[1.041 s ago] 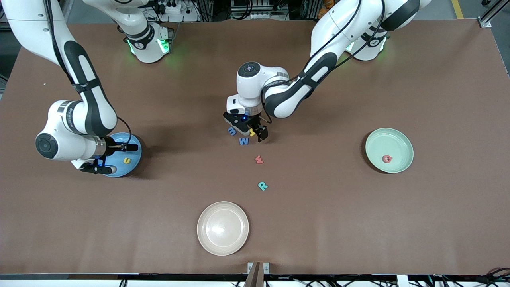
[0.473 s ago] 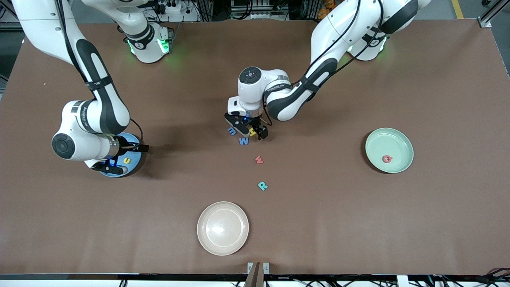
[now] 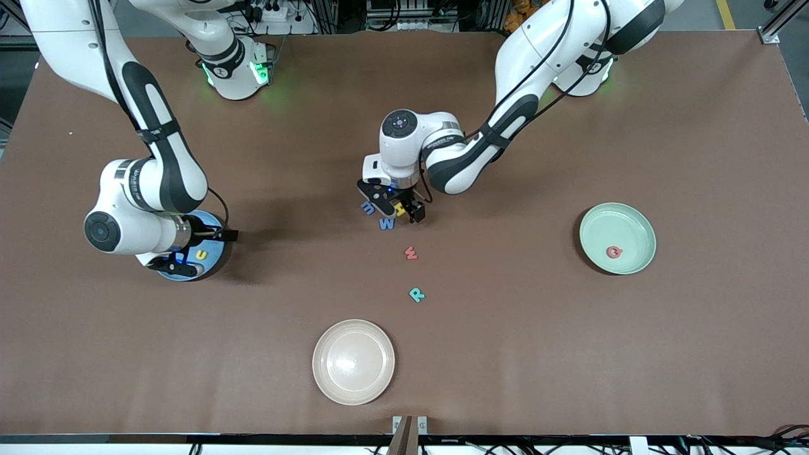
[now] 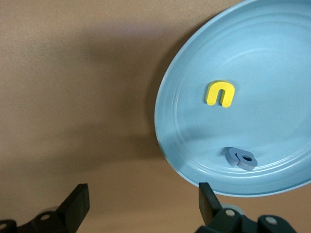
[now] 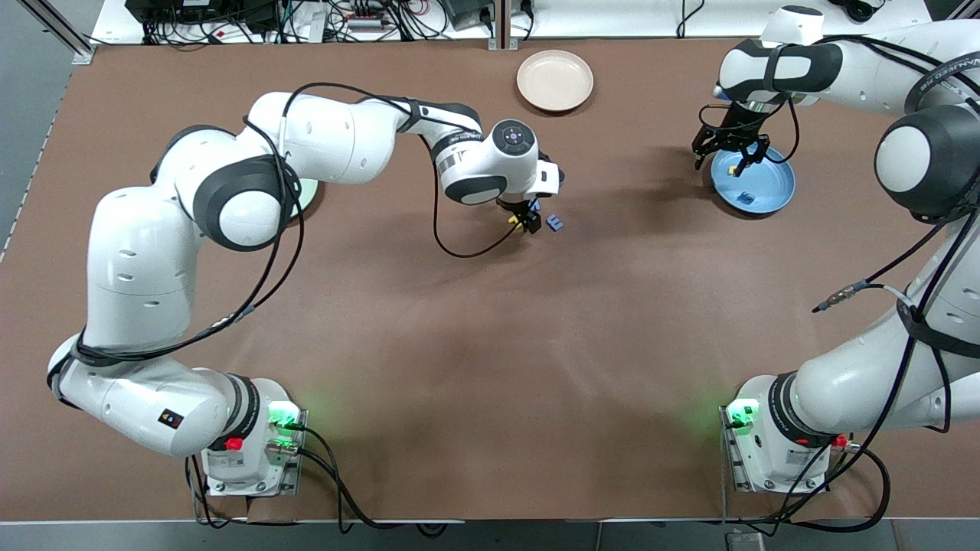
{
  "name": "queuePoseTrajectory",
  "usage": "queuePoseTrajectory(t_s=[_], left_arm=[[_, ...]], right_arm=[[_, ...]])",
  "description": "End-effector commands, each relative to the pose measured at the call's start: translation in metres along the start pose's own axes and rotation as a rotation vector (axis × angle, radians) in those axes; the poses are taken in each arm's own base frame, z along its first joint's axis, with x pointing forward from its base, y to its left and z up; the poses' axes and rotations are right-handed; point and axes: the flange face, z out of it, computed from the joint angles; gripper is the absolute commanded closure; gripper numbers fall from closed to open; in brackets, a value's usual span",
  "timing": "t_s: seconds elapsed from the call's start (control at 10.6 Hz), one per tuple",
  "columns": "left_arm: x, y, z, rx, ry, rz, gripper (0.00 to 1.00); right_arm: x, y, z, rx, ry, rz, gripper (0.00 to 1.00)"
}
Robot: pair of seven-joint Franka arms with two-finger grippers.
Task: Sort upper and lower case letters into plates
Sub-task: 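Lower the left gripper over the yellow H among the letters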
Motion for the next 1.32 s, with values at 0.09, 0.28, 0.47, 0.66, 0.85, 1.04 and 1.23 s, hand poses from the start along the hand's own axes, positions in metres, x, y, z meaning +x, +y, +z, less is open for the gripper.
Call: queuePoseTrajectory(t_s=[0.09, 0.28, 0.47, 0.66, 0.85, 1.04, 1.23], left_arm=[[0.005, 0.0, -0.002, -0.049, 0.001, 0.016, 0.0], [0.004, 0.004, 0.0, -0.053, 0.0, 0.03, 0.0], [0.003, 0.005, 0.001, -0.051, -0.003, 0.039, 0.0], [0.001, 0.007, 0.009, -0.056, -0.01, 0.043, 0.0], [-0.001, 0.018, 0.013, -0.063, -0.014, 0.045, 0.0], [-0.001, 0.016, 0.012, -0.064, -0.013, 0.044, 0.0], [-0.001, 0.014, 0.012, -0.058, -0.01, 0.055, 0.12]], right_arm=[[0.001, -0.005, -0.001, 0.016, -0.009, 0.018, 0.01], [0.001, -0.004, -0.001, 0.016, -0.009, 0.019, 0.01], [0.001, -0.004, -0.001, 0.016, -0.009, 0.021, 0.01], [0.001, -0.004, -0.002, 0.017, -0.008, 0.02, 0.01], [0.001, -0.005, -0.002, 0.016, -0.008, 0.019, 0.01], [0.001, -0.005, -0.002, 0.016, -0.008, 0.019, 0.01], [0.001, -0.004, -0.001, 0.016, -0.009, 0.019, 0.01]])
